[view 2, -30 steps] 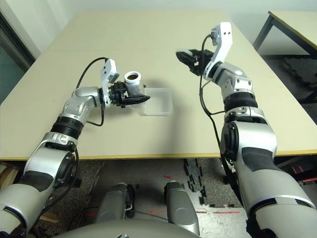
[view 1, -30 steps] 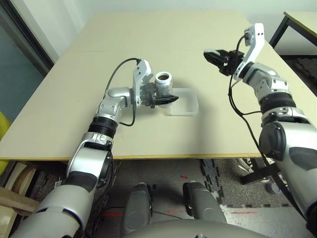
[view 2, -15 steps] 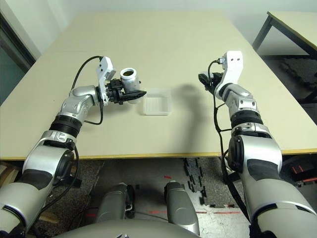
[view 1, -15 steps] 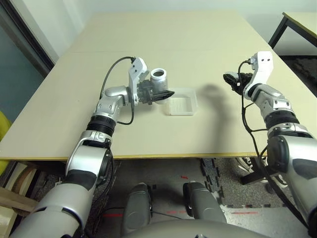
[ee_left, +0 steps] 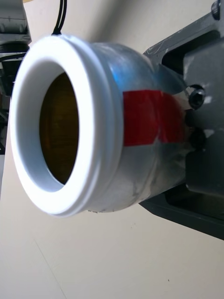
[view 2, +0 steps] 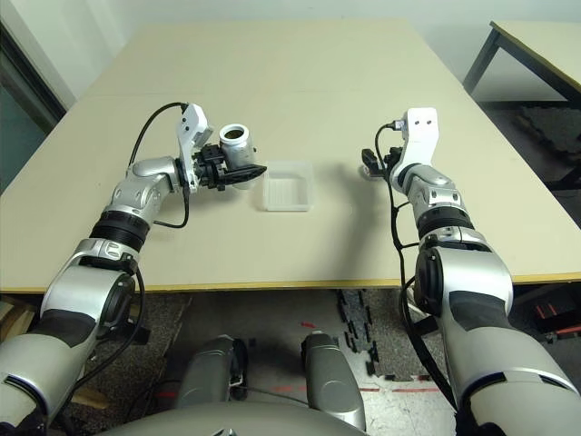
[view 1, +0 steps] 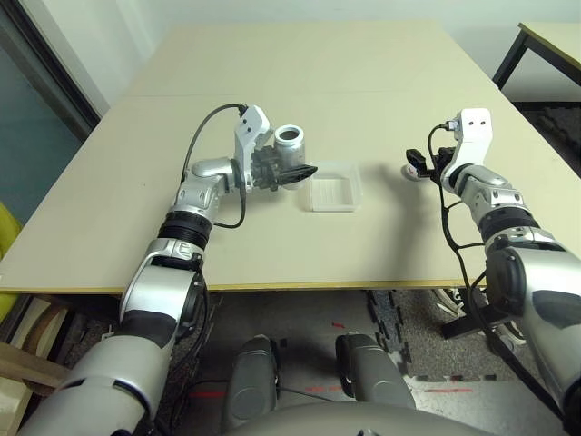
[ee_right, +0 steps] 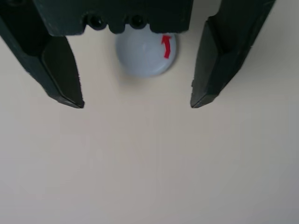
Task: Pour the medicine from the bottle into the box.
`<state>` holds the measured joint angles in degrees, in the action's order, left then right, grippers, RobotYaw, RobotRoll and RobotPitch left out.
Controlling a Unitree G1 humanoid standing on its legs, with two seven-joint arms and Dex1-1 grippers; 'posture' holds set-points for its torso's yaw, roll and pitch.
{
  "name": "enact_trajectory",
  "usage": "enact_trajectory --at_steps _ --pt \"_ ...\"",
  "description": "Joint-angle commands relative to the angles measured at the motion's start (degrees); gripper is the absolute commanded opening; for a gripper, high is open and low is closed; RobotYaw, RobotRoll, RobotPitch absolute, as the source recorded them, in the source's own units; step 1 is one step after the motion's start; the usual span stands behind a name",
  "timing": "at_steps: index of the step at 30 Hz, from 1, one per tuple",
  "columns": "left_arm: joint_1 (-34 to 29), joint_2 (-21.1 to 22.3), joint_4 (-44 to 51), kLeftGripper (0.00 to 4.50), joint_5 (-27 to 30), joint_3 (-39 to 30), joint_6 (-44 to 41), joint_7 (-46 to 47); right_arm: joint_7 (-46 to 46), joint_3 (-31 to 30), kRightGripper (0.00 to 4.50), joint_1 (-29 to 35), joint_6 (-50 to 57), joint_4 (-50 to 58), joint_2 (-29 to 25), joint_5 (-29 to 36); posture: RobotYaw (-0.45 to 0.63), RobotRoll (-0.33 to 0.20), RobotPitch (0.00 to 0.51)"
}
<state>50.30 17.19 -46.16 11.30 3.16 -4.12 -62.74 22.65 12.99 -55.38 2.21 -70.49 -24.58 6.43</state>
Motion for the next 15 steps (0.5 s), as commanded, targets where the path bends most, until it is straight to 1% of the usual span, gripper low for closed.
enact_trajectory --at_steps 1,3,8,11,15 --pt "0.4 0.6 -0.8 2.68 -0.8 -0.2 0.3 0.2 3.3 0.1 4.5 -1.3 -2.8 0.3 -1.1 0.2 -0.17 0.0 0.054" --pt "0.6 0.7 -1.0 2.68 -0.9 -0.2 0.4 0.3 8.6 -0.7 4.5 -2.0 -4.5 1.5 -2.1 0.0 -0.17 0.0 0.054" --pt "1.0 1.0 -1.6 2.68 -1.2 -0.2 0.6 0.3 25.8 -2.7 4.5 -3.1 -5.2 5.7 -5.0 1.0 -0.18 0.0 0.054" --pt "1.2 1.1 -2.1 2.68 -1.2 -0.2 0.8 0.2 36.2 -3.5 4.5 -2.5 -3.8 9.3 -6.4 2.6 -0.18 0.0 0.053" --pt "1.6 1.0 -2.7 2.68 -1.2 -0.1 1.1 0.0 48.8 -6.3 4.5 -0.1 -2.2 15.0 -9.7 2.9 -0.18 0.0 0.053"
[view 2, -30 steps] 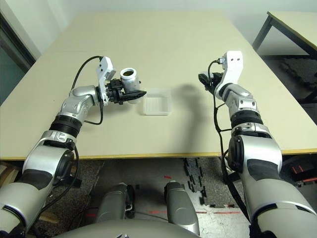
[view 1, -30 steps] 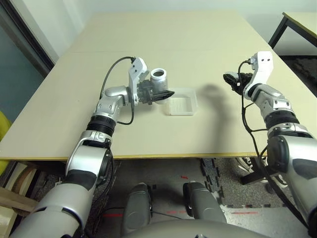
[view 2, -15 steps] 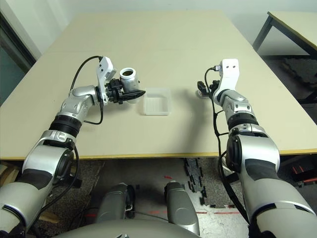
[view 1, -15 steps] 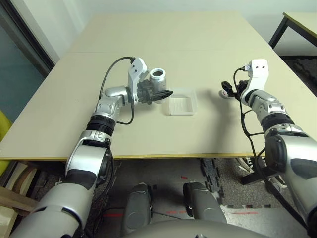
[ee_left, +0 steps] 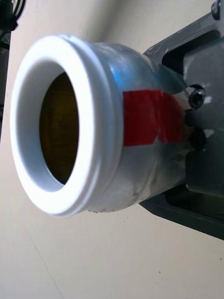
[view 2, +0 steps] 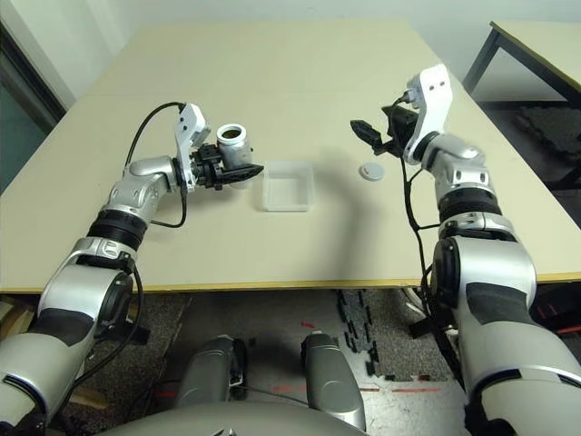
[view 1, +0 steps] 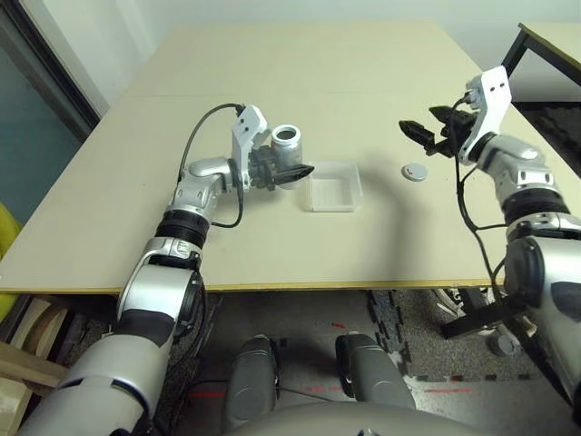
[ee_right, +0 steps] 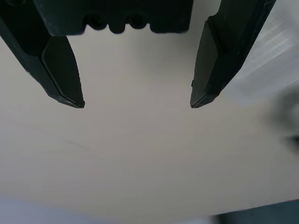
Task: Pour the medicine from the bottle into the box.
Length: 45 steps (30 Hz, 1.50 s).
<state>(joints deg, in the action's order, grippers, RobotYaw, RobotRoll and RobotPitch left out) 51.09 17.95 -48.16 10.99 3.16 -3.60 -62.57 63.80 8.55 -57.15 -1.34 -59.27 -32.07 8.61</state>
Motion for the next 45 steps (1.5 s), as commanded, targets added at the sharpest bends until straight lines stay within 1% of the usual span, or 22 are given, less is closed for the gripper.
enact_trajectory --at_steps 1,5,8,11,14,18,27,31,32,33,34,36,38,39,41,42,43,44,45 --pt "0.9 0.3 -0.8 2.68 -0.9 -0.1 0.6 -0.2 11.6 -3.0 4.5 2.7 1.3 5.3 -3.3 0.7 -0.18 0.0 0.053" --pt "0.9 0.3 -0.9 2.68 -0.9 0.0 0.7 -0.3 21.5 -5.3 4.5 6.2 2.4 11.6 -6.2 2.0 -0.18 0.0 0.053" --pt "0.9 0.6 -1.0 2.68 -1.0 0.0 0.8 -0.4 25.9 -6.0 4.5 8.2 3.5 15.3 -8.1 2.9 -0.18 0.0 0.053" --pt "1.0 0.8 -1.2 2.68 -1.2 0.0 0.9 -0.4 28.2 -6.1 4.5 9.5 5.0 17.3 -9.2 4.0 -0.18 0.0 0.051" --pt "1.0 1.0 -1.4 2.68 -1.3 0.0 1.0 -0.4 28.4 -5.4 4.5 10.3 7.7 18.6 -9.0 5.7 -0.18 0.0 0.047" --pt "1.0 1.2 -1.6 2.68 -1.6 0.1 1.1 -0.5 27.4 -5.7 4.5 10.9 8.8 19.5 -8.7 6.2 -0.17 0.0 0.045" --pt "1.9 1.8 -2.6 2.68 -2.6 0.2 1.3 -0.8 25.7 -7.5 4.5 11.8 9.3 19.8 -8.4 4.8 -0.17 0.0 0.043" --pt "2.7 2.1 -3.6 2.68 -4.7 1.1 2.2 0.3 24.8 -8.1 4.5 11.7 8.6 19.3 -8.6 4.1 -0.18 0.0 0.043" --pt "3.2 2.3 -4.3 2.68 -6.6 2.1 3.2 1.8 24.6 -8.2 4.5 11.8 8.6 19.3 -8.6 4.1 -0.18 0.0 0.043" --pt "3.7 2.8 -5.2 2.68 -9.8 4.1 6.4 4.0 24.4 -8.2 4.5 11.9 8.6 19.3 -8.5 4.1 -0.18 0.0 0.043" --pt "4.2 2.9 -6.2 2.68 -11.8 5.2 8.1 5.7 24.3 -8.3 4.5 11.9 8.6 19.3 -8.5 4.0 -0.18 0.0 0.044" --pt "5.9 2.7 -8.2 2.68 -14.7 6.7 10.0 9.4 23.9 -8.3 4.5 12.0 8.6 19.2 -8.4 4.0 -0.18 0.0 0.045" --pt "7.8 2.9 -10.1 2.68 -20.8 10.6 14.4 15.4 23.6 -8.3 4.5 12.2 8.5 19.2 -8.3 3.9 -0.18 0.0 0.045" --pt "8.9 3.1 -11.0 2.68 -24.6 12.8 16.5 20.2 23.5 -8.3 4.5 12.2 8.5 19.1 -8.3 3.9 -0.18 0.0 0.046" --pt "11.5 3.8 -12.4 2.68 -34.5 19.6 22.0 30.6 23.3 -8.3 4.5 12.3 8.5 19.1 -8.1 3.9 -0.18 0.0 0.047" --pt "13.2 3.7 -13.1 2.68 -39.4 22.9 23.4 37.0 23.1 -8.3 4.5 12.4 8.7 19.1 -8.0 4.0 -0.17 0.0 0.049" --pt "15.1 3.7 -13.7 2.68 -45.6 27.4 24.1 43.7 23.0 -8.3 4.5 12.4 8.8 19.2 -7.9 4.0 -0.17 0.0 0.05" --pt "17.0 3.4 -14.4 2.68 -50.9 31.7 25.5 48.4 22.9 -8.3 4.5 12.3 8.9 19.1 -7.8 4.1 -0.17 0.0 0.052" --pt "18.6 2.1 -15.8 2.68 -53.6 33.8 25.2 52.1 22.8 -8.2 4.5 12.2 9.0 19.0 -7.6 4.1 -0.17 0.0 0.053"
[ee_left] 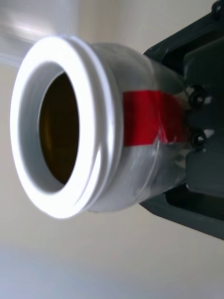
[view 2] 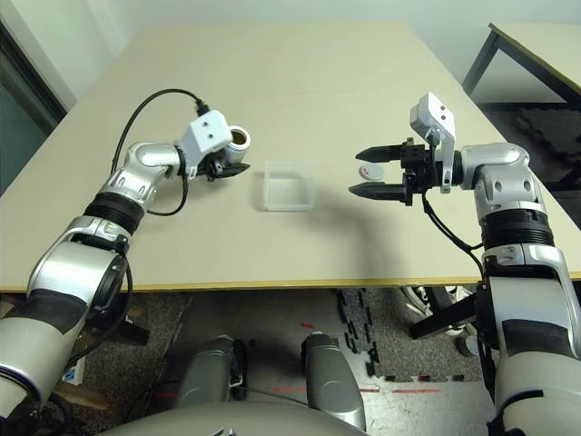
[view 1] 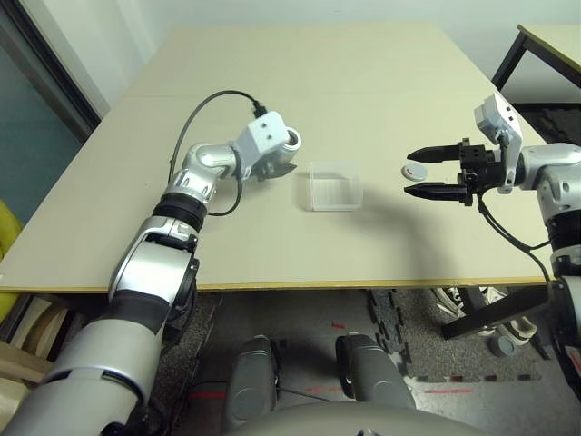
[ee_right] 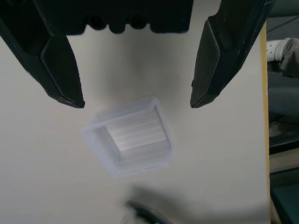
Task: Pour the medicine from the bottle into the box.
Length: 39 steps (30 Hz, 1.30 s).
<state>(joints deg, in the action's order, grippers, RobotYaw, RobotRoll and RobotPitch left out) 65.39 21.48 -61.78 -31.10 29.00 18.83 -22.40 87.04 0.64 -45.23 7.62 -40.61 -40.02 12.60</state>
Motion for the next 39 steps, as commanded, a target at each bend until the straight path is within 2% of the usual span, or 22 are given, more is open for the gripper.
enact_trajectory --at_steps 1,7,12,16,23,29,30,32,35,39 --pt "5.8 -2.6 -3.5 2.68 -14.4 10.6 2.8 14.8 -0.6 -0.3 4.5 0.1 0.3 0.3 0.6 0.3 -0.16 0.0 0.054" --pt "11.7 -9.8 -11.0 2.68 -29.4 24.9 1.9 24.0 -1.4 0.3 4.5 -1.7 2.0 -0.7 2.5 1.2 -0.15 0.0 0.06" --pt "15.3 -11.7 -13.8 2.68 -39.2 34.7 2.0 28.6 -2.5 1.3 4.5 -2.2 3.7 -0.4 3.8 2.7 -0.16 0.0 0.064" --pt "18.0 -12.2 -15.4 2.68 -40.9 36.2 1.4 29.1 -3.4 1.4 4.5 -1.2 4.0 0.4 4.0 3.5 -0.17 0.0 0.065" --pt "18.2 -12.9 -15.9 2.68 -38.9 34.1 2.9 28.2 -4.1 1.4 4.5 -0.5 4.0 0.9 3.9 4.1 -0.17 0.0 0.067" --pt "16.8 -11.9 -16.3 2.68 -24.1 19.6 5.9 15.2 -4.0 0.8 4.5 -1.4 3.9 -0.1 3.8 3.8 -0.16 0.0 0.068" --pt "15.9 -12.0 -16.4 2.68 -18.3 14.1 4.7 9.6 -4.0 0.8 4.5 -1.4 3.8 -0.4 3.8 3.7 -0.16 0.0 0.067" --pt "15.2 -11.4 -15.9 2.68 -12.9 8.6 4.6 4.1 -4.1 0.8 4.5 -1.5 3.6 -0.8 3.8 3.6 -0.15 0.0 0.064" --pt "13.4 -11.7 -14.7 2.68 0.6 -4.4 -0.1 -7.7 -4.3 0.7 4.5 -1.3 3.4 -1.0 3.9 3.5 -0.15 0.0 0.064" --pt "11.3 -11.4 -13.3 2.68 12.3 -15.8 -10.0 -18.5 -4.6 0.6 4.5 -0.9 3.2 -0.9 4.1 3.4 -0.15 0.0 0.062"
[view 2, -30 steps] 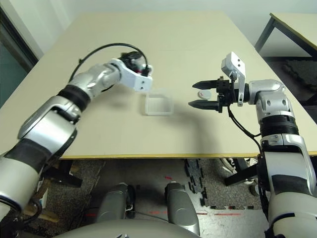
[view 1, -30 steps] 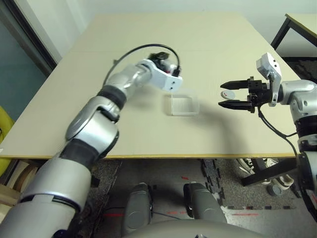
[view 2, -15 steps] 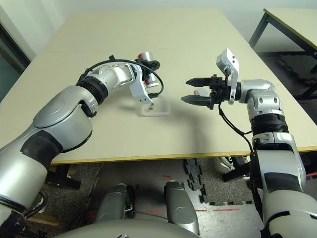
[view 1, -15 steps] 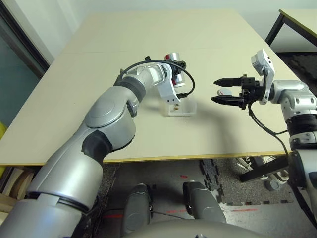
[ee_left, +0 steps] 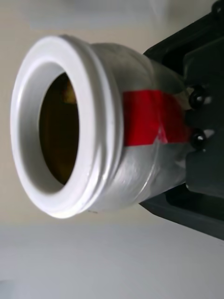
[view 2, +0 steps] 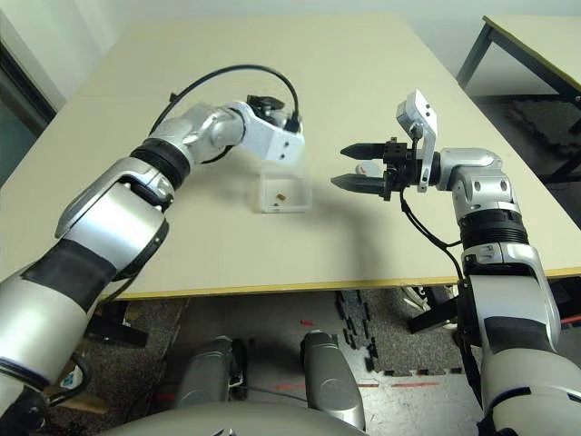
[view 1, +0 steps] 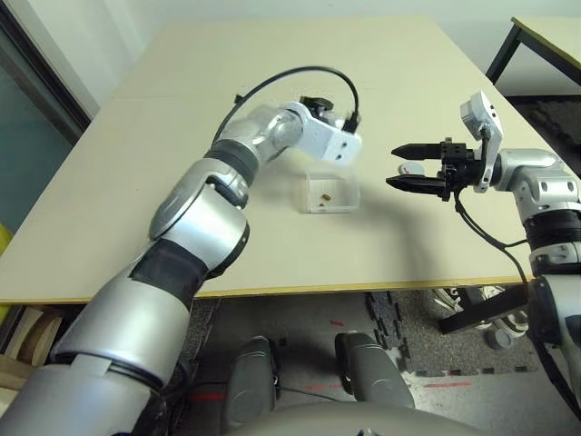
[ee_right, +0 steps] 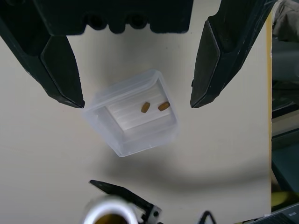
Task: Pour the medicine from the bottle into the box.
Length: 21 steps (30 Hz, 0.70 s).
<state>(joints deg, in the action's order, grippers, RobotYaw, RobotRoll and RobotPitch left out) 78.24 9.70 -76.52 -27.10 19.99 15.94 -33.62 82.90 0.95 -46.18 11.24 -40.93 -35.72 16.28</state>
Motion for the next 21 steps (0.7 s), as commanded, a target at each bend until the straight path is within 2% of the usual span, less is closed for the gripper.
enact_trajectory --at_steps 1,5,10,16,21 --pt "-2.1 0.6 2.0 2.68 11.3 -9.7 -9.9 -8.7 -0.5 0.2 4.5 0.0 -0.4 -0.6 -0.3 -0.4 -0.15 0.0 0.062" --pt "-5.4 1.6 5.2 2.68 19.8 -18.3 -18.7 -9.9 -0.6 0.0 4.5 0.1 -0.6 -0.7 -0.3 -0.6 -0.15 0.0 0.059" --pt "-10.9 1.9 11.6 2.68 25.8 -23.6 -24.4 -8.5 -0.6 -0.2 4.5 0.1 -0.9 -0.9 -0.2 -0.9 -0.15 0.0 0.057" --pt "-17.4 2.3 18.9 2.68 31.5 -27.9 -25.5 -6.7 -0.4 -0.3 4.5 0.4 -1.0 -0.6 0.0 -1.0 -0.15 0.0 0.057" --pt "-21.9 2.2 20.9 2.68 34.5 -30.5 -21.9 -4.5 -0.3 -0.3 4.5 0.9 -1.1 -0.2 0.2 -1.0 -0.15 0.0 0.053"
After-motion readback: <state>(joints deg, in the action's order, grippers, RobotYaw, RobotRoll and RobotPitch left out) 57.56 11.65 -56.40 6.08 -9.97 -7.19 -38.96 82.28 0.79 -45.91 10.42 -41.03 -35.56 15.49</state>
